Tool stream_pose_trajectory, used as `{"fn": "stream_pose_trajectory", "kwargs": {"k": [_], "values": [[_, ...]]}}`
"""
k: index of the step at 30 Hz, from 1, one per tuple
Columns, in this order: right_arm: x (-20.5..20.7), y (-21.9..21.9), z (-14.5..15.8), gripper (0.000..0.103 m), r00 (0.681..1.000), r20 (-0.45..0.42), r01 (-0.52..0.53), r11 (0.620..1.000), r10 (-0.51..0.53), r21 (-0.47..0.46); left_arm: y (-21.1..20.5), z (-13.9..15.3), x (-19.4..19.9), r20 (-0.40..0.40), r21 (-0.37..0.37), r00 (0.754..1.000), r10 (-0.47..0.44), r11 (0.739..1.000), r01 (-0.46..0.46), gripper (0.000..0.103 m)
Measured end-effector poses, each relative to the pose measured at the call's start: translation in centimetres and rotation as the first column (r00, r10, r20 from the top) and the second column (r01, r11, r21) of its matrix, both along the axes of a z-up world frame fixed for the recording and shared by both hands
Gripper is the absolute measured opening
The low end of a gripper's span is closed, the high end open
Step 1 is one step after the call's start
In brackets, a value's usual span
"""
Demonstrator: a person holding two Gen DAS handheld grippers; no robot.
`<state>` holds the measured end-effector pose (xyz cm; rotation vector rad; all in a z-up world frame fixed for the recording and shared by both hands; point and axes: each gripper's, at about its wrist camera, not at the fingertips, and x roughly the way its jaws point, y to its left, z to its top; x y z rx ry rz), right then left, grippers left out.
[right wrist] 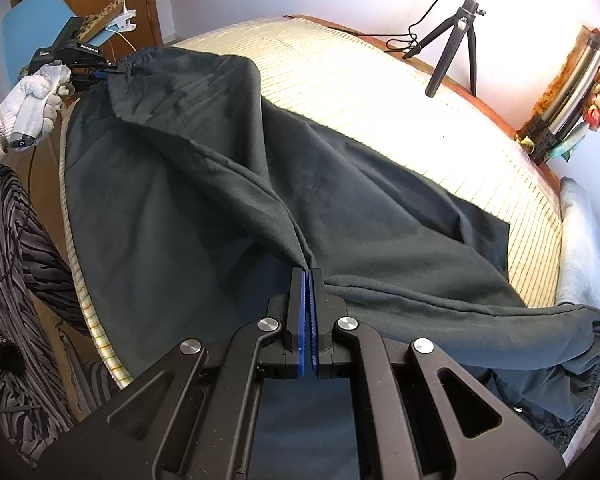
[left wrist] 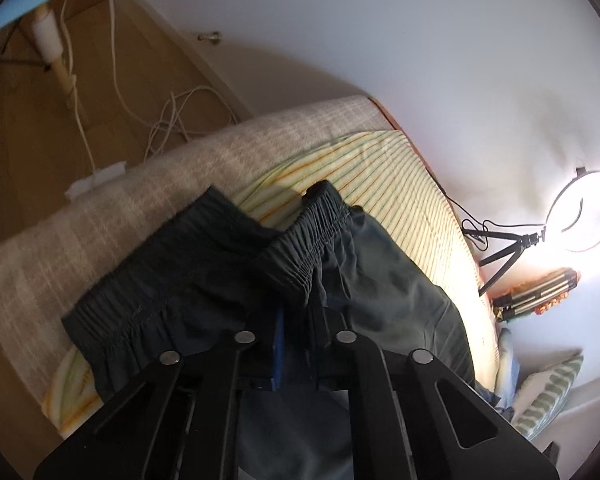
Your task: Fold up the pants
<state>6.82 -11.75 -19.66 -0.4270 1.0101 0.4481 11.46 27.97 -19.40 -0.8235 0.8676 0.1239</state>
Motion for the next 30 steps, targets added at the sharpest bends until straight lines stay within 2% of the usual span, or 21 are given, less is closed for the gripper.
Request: {"fn": "stream_pose_trajectory", "kwargs": {"k": [3,7,11,13,15,20,24,27,30], "values": [[0.6,0.5,1.3,0.002,0.999,0.037,-0.004,1.0,0.005,-0.014,0.3,1.7,0.6,0.027,0.034,0.999,-0.024,0.999,0.023,0.006],[1.3,1.4,5.0,0.002,0.992,0.122,-0.012,1.0,0.01,0.011,1.4,5.4,0.7,0.082,0.101,0.996,-0.045,0.994,0.037,0.005],[0.4,2.5,7.9,0.002,0.988,0.152,-0.042,0.996,0.03,0.073,4.0,7.7,-1.7,0.147,0.098,0.989,-0.017,0.995,0.003,0.005],[-1.0,3.5,7.7,0.002,0.988,0.131,-0.089,0.993,0.08,0.071,4.7,6.6,-2.9,0.111,0.121,0.993,-0.026,0.993,0.013,0.005],[-2.3,4.5,6.2,0.002,0.989,0.08,-0.13,0.99,0.125,0.051,4.7,4.6,-3.4,0.058,0.122,0.998,-0.032,0.992,0.025,0.005],[-4.3,5.2,1.6,0.002,0.984,-0.032,-0.178,0.984,0.177,-0.027,4.3,0.1,-5.5,-0.016,0.05,1.0,-0.021,0.998,0.022,0.005],[-4.1,3.5,0.8,0.002,0.988,-0.063,-0.142,0.99,0.141,-0.02,3.2,-0.6,-6.5,-0.043,0.083,0.998,-0.053,0.995,0.056,0.005],[-4.3,3.0,1.2,0.002,0.989,-0.095,-0.113,0.993,0.115,0.031,3.1,-0.5,-6.8,-0.064,0.109,0.996,-0.056,0.992,0.063,0.005],[-5.1,3.9,0.7,0.002,0.983,-0.11,-0.144,0.99,0.144,0.011,2.7,-0.2,-6.7,-0.082,0.151,0.995,-0.059,0.986,0.071,0.006]]}}
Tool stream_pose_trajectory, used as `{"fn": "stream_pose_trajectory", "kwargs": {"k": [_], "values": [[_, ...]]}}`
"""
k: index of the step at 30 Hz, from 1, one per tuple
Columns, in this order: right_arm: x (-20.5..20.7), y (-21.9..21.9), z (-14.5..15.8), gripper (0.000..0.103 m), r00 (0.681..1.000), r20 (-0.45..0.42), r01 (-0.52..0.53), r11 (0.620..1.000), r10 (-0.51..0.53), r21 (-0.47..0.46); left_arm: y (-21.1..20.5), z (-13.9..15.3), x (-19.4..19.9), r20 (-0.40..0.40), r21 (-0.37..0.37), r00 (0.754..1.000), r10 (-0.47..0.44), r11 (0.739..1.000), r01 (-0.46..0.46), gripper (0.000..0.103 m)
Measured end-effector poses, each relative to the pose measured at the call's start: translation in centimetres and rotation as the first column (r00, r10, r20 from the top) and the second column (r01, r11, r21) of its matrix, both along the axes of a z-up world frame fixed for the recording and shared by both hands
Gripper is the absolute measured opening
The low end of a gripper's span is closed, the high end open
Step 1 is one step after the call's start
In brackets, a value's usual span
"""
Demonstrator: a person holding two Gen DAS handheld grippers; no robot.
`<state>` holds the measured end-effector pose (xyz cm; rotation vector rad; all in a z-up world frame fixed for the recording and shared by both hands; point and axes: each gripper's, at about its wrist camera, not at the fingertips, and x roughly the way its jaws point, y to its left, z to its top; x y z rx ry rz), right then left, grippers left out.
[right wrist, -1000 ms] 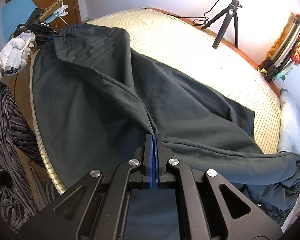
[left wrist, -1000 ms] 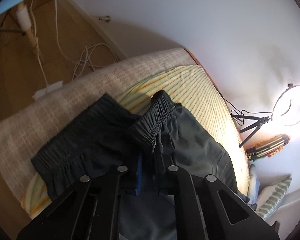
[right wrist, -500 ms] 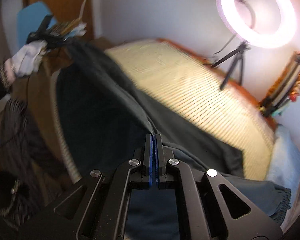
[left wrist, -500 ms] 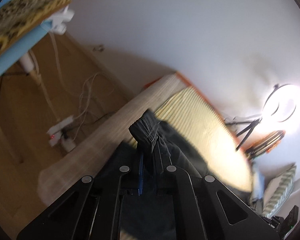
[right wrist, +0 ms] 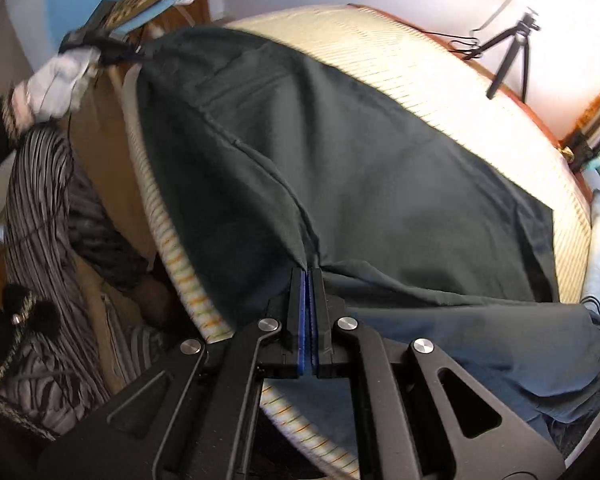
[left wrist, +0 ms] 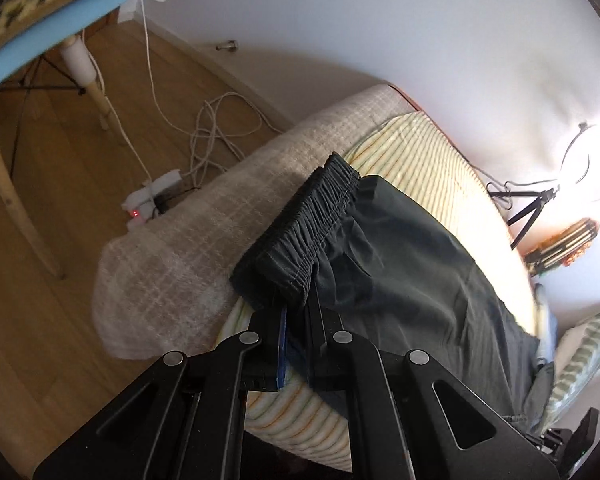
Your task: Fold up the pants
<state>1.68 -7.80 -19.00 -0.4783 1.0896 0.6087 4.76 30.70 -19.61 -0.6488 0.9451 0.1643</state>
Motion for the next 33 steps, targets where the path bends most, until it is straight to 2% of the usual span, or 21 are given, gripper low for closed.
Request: {"fn": "stream_pose_trajectory", "kwargs": {"k": [2,5,7,8,10,13,16,17,18,19,21,25,28,31,33], "values": [[-0.2,0.3,-0.6,0.002,1.0,-0.021,0.01,1.0,-0.01,-0.001,-0.3,0.3,0.2,-0.021,0.035,1.0,-0.02,0.999,0.021,0.006],[-0.1,0.1,-1.1,0.002,0.998,-0.05,0.032,0.999,-0.031,0.015,-0.3,1.0,0.1,-0.033,0.08,0.999,-0.006,0.997,0.009,0.015],[0.0,0.0,-1.2,0.003,0.997,-0.067,0.047,0.998,-0.045,0.028,0.1,1.5,-0.3,-0.031,0.088,0.999,0.014,0.996,-0.012,0.031],[0.1,0.0,-1.4,0.004,0.995,-0.085,0.059,0.998,-0.056,0.033,0.2,1.7,-0.5,-0.03,0.098,0.999,0.026,0.995,-0.023,0.033],[0.1,-0.1,-1.5,0.006,0.992,-0.104,0.08,0.995,-0.074,0.055,0.3,2.6,-0.7,-0.026,0.124,0.999,0.037,0.992,-0.033,0.034],[0.0,-0.2,-1.8,0.008,0.985,-0.135,0.115,0.99,-0.103,0.078,-0.6,4.9,-1.2,0.022,0.171,0.999,0.025,0.985,-0.029,0.034],[-0.7,-0.7,-0.8,0.009,0.983,-0.153,0.123,0.982,-0.101,0.144,-2.7,7.0,-0.7,0.077,0.176,0.996,-0.042,0.984,0.028,0.035],[-1.0,-1.1,-0.1,0.011,0.983,-0.143,0.136,0.976,-0.112,0.169,-4.2,7.9,-0.3,0.107,0.173,0.99,-0.096,0.982,0.076,0.035],[-1.2,-1.4,0.4,0.016,0.983,-0.131,0.151,0.971,-0.128,0.183,-5.6,8.3,0.2,0.12,0.172,0.983,-0.136,0.978,0.114,0.035],[-1.3,-1.8,1.0,0.021,0.982,-0.112,0.172,0.965,-0.152,0.198,-7.2,8.7,0.8,0.129,0.172,0.975,-0.182,0.972,0.159,0.038],[-2.0,-3.3,2.3,0.041,0.972,-0.067,0.233,0.943,-0.223,0.238,-10.1,9.0,1.8,0.148,0.151,0.955,-0.256,0.96,0.234,0.044],[-3.3,-6.2,4.0,0.043,0.932,-0.04,0.356,0.884,-0.361,0.303,-17.2,9.1,4.0,0.18,0.098,0.891,-0.416,0.909,0.405,0.044],[-4.1,-9.0,4.8,0.044,0.889,-0.026,0.443,0.842,-0.458,0.308,-22.6,9.4,5.6,0.197,0.078,0.828,-0.525,0.85,0.521,0.045],[-5.2,-11.8,5.5,0.044,0.845,-0.006,0.512,0.807,-0.535,0.295,-27.2,9.4,7.0,0.204,0.046,0.766,-0.61,0.787,0.615,0.054],[-6.1,-13.6,5.9,0.048,0.811,0.002,0.559,0.776,-0.585,0.292,-30.3,9.2,7.7,0.199,0.05,0.722,-0.663,0.742,0.668,0.054]]}}
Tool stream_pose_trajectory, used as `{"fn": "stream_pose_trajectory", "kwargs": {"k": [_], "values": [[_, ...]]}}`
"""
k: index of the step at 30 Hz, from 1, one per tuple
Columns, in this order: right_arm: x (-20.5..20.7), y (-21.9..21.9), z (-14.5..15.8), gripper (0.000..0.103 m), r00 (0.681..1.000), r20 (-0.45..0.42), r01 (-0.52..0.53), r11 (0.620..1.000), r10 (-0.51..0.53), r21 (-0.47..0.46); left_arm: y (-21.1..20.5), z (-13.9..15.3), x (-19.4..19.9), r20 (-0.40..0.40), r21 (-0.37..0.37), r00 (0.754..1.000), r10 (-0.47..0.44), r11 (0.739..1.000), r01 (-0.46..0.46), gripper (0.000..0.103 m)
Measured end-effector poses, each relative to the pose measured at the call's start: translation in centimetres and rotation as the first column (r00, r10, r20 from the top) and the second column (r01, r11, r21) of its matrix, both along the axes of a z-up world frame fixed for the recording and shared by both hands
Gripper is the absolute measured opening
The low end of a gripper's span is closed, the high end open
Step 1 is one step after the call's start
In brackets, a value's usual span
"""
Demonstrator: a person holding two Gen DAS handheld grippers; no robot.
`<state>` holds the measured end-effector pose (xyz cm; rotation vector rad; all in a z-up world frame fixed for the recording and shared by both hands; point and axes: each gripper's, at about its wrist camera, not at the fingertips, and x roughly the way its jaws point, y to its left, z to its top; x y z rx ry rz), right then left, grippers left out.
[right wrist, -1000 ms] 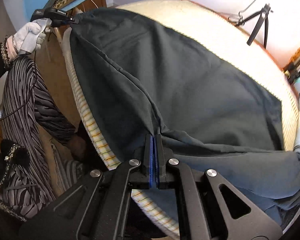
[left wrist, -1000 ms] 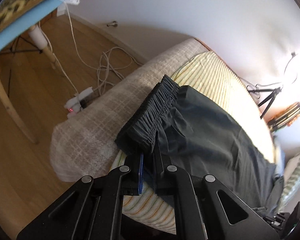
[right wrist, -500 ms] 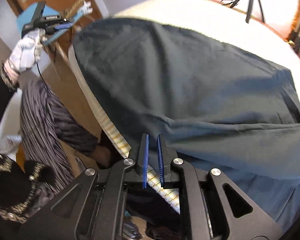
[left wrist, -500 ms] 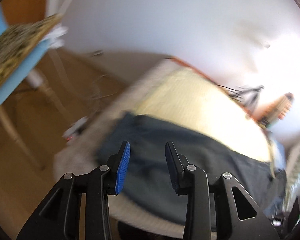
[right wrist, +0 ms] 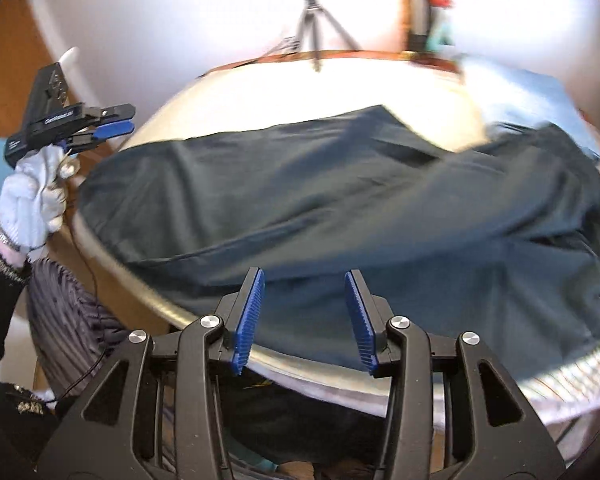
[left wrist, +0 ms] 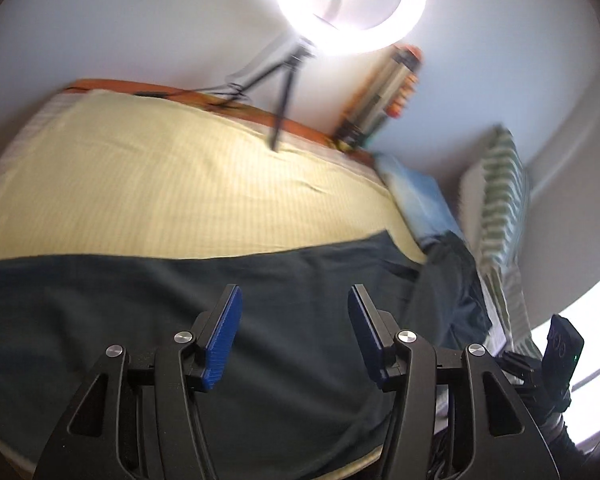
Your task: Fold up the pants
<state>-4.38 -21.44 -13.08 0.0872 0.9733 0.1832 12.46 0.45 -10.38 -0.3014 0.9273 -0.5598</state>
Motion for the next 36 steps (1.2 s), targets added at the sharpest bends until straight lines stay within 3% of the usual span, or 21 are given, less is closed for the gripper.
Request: {"fn": "stream_pose_trajectory", "kwargs": {"k": [6,9,12,15,18,20,24,30,32,35,36], "values": [[-2.8,-5.0,0.4,0.055,0.982,0.005,0.191,0.982,-0.191,-0.014,-8.6,-0.4,0.7,-0.027,-0.001,0.982,-0.184,0.983,0.184,0.054],[-4.0,-7.1,0.3,0.059,0.965,0.008,0.263,0.964,-0.263,-0.03,-13.5,-0.8,1.4,-0.044,0.006,0.959,-0.28,0.96,0.281,0.054],[-5.2,-9.5,0.4,0.062,0.941,0.019,0.338,0.94,-0.337,-0.041,-17.7,-1.1,2.1,-0.061,-0.003,0.935,-0.349,0.937,0.35,0.061],[-6.5,-12.1,0.8,0.063,0.911,0.028,0.411,0.911,-0.411,-0.021,-22.4,-1.9,3.5,-0.105,-0.056,0.91,-0.401,0.916,0.397,0.062],[-7.6,-14.1,1.2,0.064,0.888,0.038,0.458,0.889,-0.458,0.005,-26.0,-3.2,5.0,-0.157,-0.133,0.888,-0.433,0.9,0.416,0.062],[-7.9,-14.7,1.4,0.064,0.877,0.051,0.479,0.878,-0.478,0.006,-28.4,-4.6,6.6,-0.21,-0.173,0.883,-0.421,0.904,0.39,0.062],[-9.5,-16.5,1.8,0.064,0.857,0.063,0.511,0.859,-0.511,0.015,-31.5,-6.5,8.6,-0.261,-0.154,0.878,-0.402,0.915,0.373,0.062],[-11.2,-18.3,2.2,0.064,0.829,0.079,0.554,0.832,-0.553,0.016,-33.8,-8.6,9.8,-0.347,-0.189,0.842,-0.413,0.91,0.368,0.062],[-11.5,-19.2,2.2,0.064,0.818,0.079,0.57,0.821,-0.57,0.02,-34.4,-8.9,9.6,-0.351,-0.189,0.837,-0.42,0.907,0.376,0.062],[-11.7,-20.2,2.2,0.064,0.805,0.08,0.588,0.808,-0.588,0.033,-34.8,-8.5,9.0,-0.313,-0.176,0.849,-0.425,0.905,0.388,0.059],[-11.7,-20.5,2.2,0.064,0.798,0.081,0.596,0.802,-0.597,0.044,-34.8,-8.4,8.9,-0.301,-0.181,0.852,-0.428,0.903,0.389,0.052]]}}
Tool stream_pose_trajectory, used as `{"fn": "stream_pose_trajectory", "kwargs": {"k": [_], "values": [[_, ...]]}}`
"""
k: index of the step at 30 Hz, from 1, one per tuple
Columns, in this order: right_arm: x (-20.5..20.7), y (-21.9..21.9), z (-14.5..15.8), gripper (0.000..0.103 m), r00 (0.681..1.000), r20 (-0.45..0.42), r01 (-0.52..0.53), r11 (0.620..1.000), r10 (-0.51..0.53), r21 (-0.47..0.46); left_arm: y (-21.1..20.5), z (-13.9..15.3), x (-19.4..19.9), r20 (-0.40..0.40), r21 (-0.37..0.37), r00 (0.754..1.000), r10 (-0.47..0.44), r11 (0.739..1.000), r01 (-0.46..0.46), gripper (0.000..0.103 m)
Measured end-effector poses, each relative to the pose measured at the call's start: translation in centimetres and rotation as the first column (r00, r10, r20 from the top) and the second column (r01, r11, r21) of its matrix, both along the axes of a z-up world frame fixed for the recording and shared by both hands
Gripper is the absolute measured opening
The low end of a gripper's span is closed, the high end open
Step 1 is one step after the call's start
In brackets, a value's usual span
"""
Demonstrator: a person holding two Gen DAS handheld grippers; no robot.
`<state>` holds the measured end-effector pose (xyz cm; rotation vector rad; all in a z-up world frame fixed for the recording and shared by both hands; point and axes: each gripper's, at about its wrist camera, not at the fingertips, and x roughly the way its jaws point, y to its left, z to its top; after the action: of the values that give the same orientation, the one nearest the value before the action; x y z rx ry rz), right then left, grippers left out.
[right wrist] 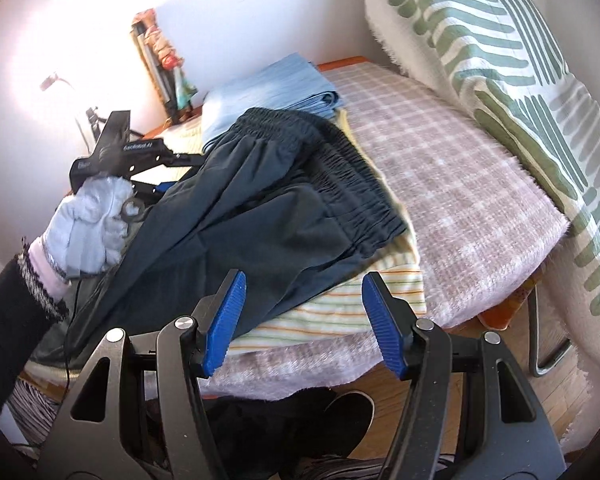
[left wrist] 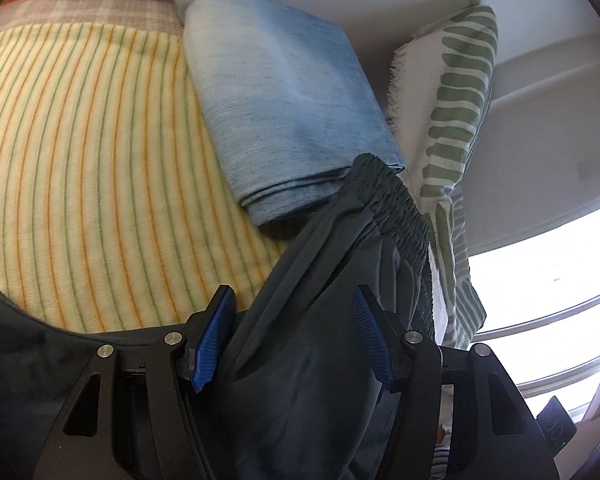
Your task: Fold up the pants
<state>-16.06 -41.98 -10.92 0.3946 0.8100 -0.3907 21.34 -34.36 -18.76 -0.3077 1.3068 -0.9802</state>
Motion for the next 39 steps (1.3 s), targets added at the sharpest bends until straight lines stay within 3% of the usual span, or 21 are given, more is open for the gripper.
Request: {"fn": "stream_pose_trajectory", "kwargs": {"k": [1,3,6,11,15,19,22,24,27,30,34,35,37,39], "values": [[0.0,-0.3,-0.1,0.064,1.0,0.007,0.006,1.0,-0.006,0.008,-0.1,0.1,-0.1,0.009,-0.011,1.0,-0.009,1.0,0.009,0.032],[0.1,-0.8,-0.2,0.063,1.0,0.023,0.018,0.999,-0.018,0.03,-1.1,0.5,-0.5,0.043,-0.001,0.999,-0.032,0.999,0.032,0.012],[0.6,-1.7,-0.3,0.064,0.999,0.025,0.027,0.998,-0.029,0.062,-1.6,1.5,-1.2,0.079,-0.021,0.995,-0.064,0.998,0.066,0.005],[1.1,-3.3,0.3,0.064,0.998,0.041,0.044,0.996,-0.048,0.075,-2.1,4.9,-4.1,0.151,-0.112,0.98,-0.128,0.983,0.145,0.005],[1.7,-5.9,1.1,0.064,0.994,0.087,0.055,0.987,-0.069,0.152,-2.9,6.2,-7.6,0.17,-0.156,0.961,-0.219,0.957,0.246,0.005],[2.3,-8.4,1.8,0.064,0.985,0.149,0.053,0.971,-0.089,0.231,-4.3,6.1,-12.1,0.219,-0.111,0.916,-0.338,0.923,0.367,0.005],[3.3,-10.5,1.8,0.064,0.981,0.17,0.037,0.955,-0.09,0.293,-5.6,4.9,-15.7,0.264,-0.031,0.862,-0.432,0.89,0.455,0.005],[4.1,-11.7,1.3,0.064,0.983,0.16,0.035,0.943,-0.093,0.331,-6.4,3.8,-17.0,0.267,0.009,0.841,-0.47,0.874,0.485,0.005],[5.6,-13.1,-0.3,0.064,0.99,0.116,0.038,0.93,-0.086,0.365,-7.3,2.3,-17.8,0.221,0.017,0.844,-0.489,0.867,0.498,0.005],[7.2,-13.6,-2.1,0.064,0.998,0.031,0.038,0.941,-0.051,0.337,-7.4,2.5,-18.4,0.204,0.013,0.843,-0.498,0.862,0.506,0.005],[8.4,-13.1,-4.0,0.063,0.998,-0.066,0.021,0.954,-0.001,0.3,-5.0,4.4,-19.0,0.292,0.06,0.83,-0.476,0.875,0.48,0.01],[8.5,-12.7,-4.4,0.063,0.996,-0.088,0.015,0.954,0.012,0.3,-3.9,4.9,-19.0,0.327,0.091,0.823,-0.465,0.882,0.462,0.013],[8.6,-12.3,-5.1,0.063,0.992,-0.128,0.015,0.96,0.022,0.281,-2.5,5.3,-19.0,0.366,0.131,0.809,-0.461,0.886,0.446,0.04],[8.6,-11.8,-6.0,0.063,0.984,-0.176,0.013,0.966,0.034,0.258,-0.5,5.1,-18.9,0.39,0.174,0.802,-0.453,0.891,0.419,0.045]]}}
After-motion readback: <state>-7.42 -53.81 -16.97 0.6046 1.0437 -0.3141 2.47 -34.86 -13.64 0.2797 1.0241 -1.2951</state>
